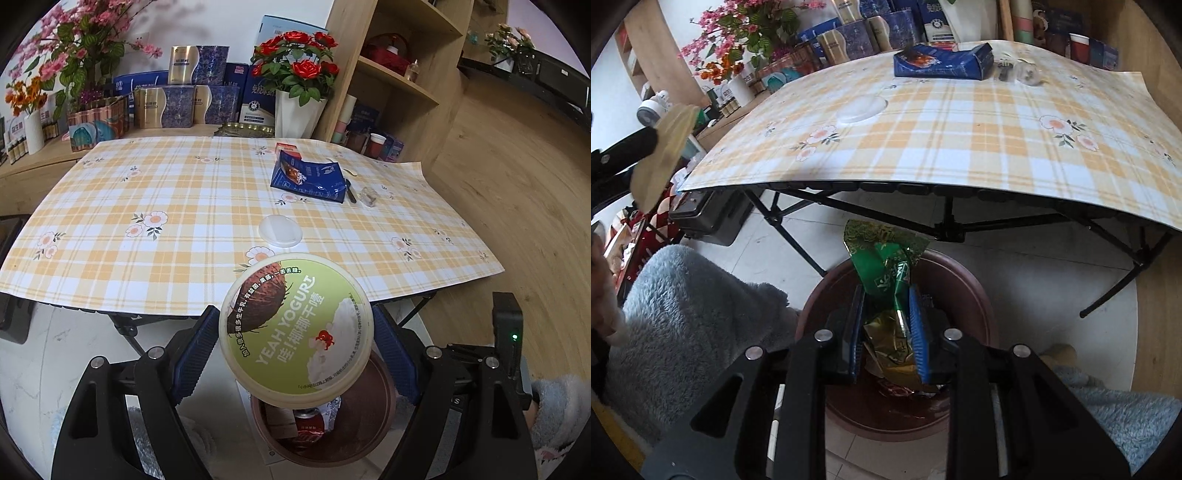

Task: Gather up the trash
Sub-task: 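Drop the green wrapper into the bin with the right tool while the left carries the cup, then lower the yogurt cup into the bin and open the left tool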

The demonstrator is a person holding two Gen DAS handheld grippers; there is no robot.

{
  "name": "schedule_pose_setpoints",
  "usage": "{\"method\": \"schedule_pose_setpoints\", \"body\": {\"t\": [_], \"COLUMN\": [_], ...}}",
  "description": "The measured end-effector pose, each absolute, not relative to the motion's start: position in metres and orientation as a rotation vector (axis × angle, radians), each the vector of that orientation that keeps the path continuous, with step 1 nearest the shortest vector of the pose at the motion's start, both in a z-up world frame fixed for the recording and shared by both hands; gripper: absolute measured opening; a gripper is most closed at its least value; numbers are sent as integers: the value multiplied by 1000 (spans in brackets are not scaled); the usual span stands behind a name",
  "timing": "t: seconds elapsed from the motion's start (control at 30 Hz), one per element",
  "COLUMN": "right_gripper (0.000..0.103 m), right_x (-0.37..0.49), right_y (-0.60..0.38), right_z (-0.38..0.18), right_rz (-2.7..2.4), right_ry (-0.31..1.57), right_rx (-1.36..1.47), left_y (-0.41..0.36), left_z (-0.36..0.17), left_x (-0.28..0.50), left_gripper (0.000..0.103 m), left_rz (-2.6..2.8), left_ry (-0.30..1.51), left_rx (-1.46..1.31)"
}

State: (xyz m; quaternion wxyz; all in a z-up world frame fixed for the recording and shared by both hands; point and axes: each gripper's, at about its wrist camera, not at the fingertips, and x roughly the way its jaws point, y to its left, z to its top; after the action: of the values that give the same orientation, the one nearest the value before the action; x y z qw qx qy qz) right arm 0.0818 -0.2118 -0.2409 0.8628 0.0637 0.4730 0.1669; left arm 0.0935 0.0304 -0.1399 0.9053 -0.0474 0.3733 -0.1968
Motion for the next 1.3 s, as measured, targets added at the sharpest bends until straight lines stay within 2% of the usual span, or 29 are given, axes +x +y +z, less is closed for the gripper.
{"method": "schedule_pose_setpoints", "body": {"t": [0.07, 0.2, 0.27, 0.33, 0.4, 0.57, 0.73, 0.93, 1.3], "right_gripper": [31, 64, 70, 87, 92, 97, 97, 97, 97], "right_x": [81, 79, 78, 78, 76, 73, 82, 80, 80], "right_y": [-212, -216, -221, -228, -239, -262, -277, -277, -282], "right_z": [-242, -234, -226, -217, -206, -195, -208, -211, -214], "right_rz": [335, 319, 294, 246, 179, 9, -58, -66, -75], "right_ry": [1001, 962, 912, 853, 772, 665, 718, 721, 740], "right_rx": [138, 142, 134, 123, 104, 45, 87, 98, 128], "left_y": [31, 29, 25, 18, 13, -2, -21, -29, -40], "left_z": [-140, -141, -145, -153, -160, -186, -223, -240, -246], "left_x": [92, 90, 91, 94, 97, 96, 90, 97, 93], "left_gripper": [80, 80, 80, 80, 80, 81, 81, 81, 81], "left_rz": [-411, -430, -445, -447, -476, -532, -582, -622, -678], "left_ry": [769, 755, 751, 760, 771, 804, 906, 983, 1019], "left_rx": [-101, -97, -78, -49, -52, -11, 54, 62, 92]}}
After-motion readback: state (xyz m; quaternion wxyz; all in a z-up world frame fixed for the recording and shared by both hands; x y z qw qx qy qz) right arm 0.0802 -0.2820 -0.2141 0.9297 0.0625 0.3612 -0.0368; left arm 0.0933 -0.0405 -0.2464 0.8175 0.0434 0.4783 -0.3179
